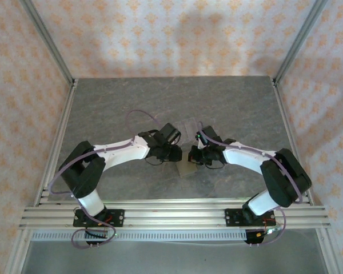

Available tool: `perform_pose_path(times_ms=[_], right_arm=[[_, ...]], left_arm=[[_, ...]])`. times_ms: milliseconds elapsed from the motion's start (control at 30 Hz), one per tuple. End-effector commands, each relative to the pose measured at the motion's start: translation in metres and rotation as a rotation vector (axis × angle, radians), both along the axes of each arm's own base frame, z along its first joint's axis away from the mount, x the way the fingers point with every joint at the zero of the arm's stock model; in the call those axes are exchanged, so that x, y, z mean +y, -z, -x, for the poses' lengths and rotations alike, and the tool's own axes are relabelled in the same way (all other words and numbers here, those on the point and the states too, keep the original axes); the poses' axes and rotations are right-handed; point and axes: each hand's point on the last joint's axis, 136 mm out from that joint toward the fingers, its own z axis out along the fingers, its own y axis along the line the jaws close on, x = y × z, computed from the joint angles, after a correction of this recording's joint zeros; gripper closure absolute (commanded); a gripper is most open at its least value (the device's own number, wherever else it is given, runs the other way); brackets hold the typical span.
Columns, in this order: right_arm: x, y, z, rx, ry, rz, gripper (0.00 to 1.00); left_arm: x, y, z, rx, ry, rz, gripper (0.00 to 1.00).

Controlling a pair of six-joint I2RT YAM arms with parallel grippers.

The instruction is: Put the credit cards into the card holder

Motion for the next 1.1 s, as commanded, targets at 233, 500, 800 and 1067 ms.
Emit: perform_pose_path(times_ms=[233,500,800,1067], right_arm=[[-0.002,-0.012,0.003,0.048,0.012,-0.087,1.00],[0.009,-0.007,0.004,0.093,-0.001,-0.159,1.00],[0.011,0.004,0.006,0.134,0.001,-0.169,1.00],[0.019,-0.003,0.003,0.144,0.015,-0.249,1.00]], left_arm=[[-0.017,0.034,0.004,0.043,0.052,-0.049,0.70],[-0.007,0.054,0.012,0.055,0.041,-0.091,0.71],[-0.008,0.057,0.013,0.052,0.045,-0.085,0.71],[-0.011,0.060,0.013,0.056,0.048,-0.084,0.71]])
